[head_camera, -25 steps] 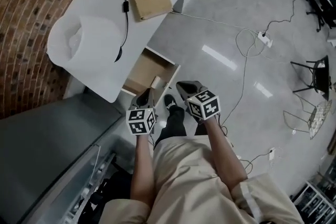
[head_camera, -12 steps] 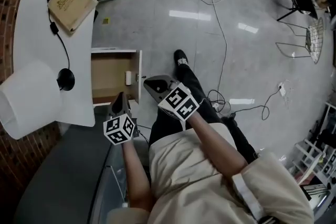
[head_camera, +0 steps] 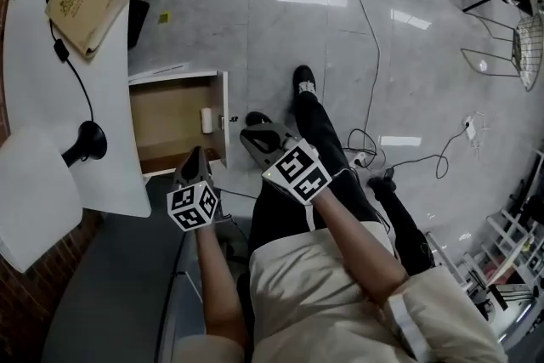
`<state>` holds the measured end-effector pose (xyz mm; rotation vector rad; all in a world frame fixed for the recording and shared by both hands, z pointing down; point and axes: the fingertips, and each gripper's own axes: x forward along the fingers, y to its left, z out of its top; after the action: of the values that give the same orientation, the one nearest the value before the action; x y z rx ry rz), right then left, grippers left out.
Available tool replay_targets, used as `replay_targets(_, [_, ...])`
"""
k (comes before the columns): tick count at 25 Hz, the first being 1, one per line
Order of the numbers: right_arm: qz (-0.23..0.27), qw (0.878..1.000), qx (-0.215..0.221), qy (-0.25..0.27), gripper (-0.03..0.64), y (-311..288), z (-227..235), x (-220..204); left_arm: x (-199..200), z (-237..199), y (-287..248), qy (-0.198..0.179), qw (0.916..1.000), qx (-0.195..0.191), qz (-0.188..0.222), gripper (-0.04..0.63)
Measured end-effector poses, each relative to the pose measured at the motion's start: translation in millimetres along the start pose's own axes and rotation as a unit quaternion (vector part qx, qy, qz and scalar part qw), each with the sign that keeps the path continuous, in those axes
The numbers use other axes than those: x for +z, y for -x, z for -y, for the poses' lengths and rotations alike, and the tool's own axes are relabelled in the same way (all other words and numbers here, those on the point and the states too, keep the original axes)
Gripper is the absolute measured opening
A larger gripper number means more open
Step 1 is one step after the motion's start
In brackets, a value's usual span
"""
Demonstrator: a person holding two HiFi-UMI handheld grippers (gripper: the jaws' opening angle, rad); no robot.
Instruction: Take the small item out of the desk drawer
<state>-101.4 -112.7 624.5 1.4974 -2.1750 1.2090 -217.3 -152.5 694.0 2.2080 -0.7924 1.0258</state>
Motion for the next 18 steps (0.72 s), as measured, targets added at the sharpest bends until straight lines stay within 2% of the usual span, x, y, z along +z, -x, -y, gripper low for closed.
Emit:
replay_targets(6, [0.005, 1.0, 0.016, -0.022, 0.025, -14, 10, -17, -20, -6, -27, -0.013, 0.9996, 0.002, -0.025, 0.017])
replay_targets(18, [-0.012, 0.999, 0.009, -0.036, 0.025, -64, 35, -29, -48, -41, -87, -0.031, 0.9957, 0.013, -0.087, 0.018])
